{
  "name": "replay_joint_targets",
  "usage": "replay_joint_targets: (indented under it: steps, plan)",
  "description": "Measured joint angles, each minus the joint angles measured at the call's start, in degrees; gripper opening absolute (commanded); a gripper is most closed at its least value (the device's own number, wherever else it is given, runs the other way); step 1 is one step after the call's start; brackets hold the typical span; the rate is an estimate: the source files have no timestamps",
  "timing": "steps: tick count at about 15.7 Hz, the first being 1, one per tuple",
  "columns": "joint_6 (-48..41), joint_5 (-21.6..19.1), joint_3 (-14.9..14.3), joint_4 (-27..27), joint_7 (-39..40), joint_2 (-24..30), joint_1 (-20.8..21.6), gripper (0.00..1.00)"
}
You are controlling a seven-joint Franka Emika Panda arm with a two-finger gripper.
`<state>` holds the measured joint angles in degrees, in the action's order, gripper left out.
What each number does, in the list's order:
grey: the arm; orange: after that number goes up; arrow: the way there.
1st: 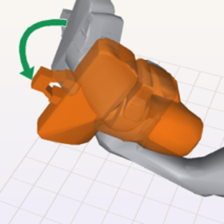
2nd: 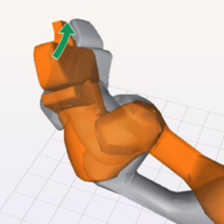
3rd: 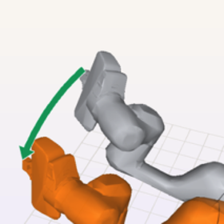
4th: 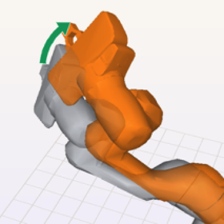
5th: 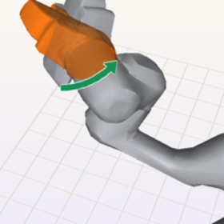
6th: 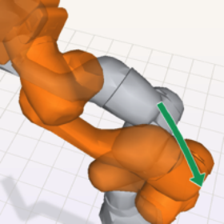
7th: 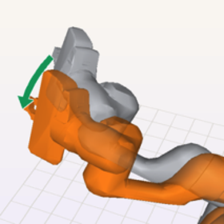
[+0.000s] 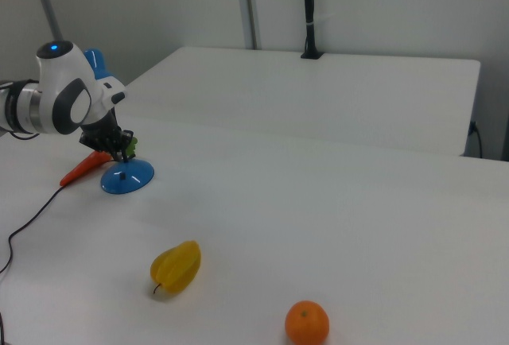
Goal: Turn on desk lamp
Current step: 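Move the gripper toward the blue lamp base and lower it, then press down on the switch on the blue lamp base with the gripper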
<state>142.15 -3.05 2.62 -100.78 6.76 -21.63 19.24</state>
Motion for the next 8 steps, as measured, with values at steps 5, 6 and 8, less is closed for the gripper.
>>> replay_joint_targets:
  steps: [5, 6, 8]
  plan:
    - [3.6, 1.3, 0.0, 0.0, 0.3, -2.9, 0.3, 0.00]
    - [4.3, 1.3, 0.0, 0.0, 0.3, -3.4, 0.5, 0.00]
    - [5.6, 1.4, 0.0, 0.0, 0.4, -4.2, 0.7, 0.00]
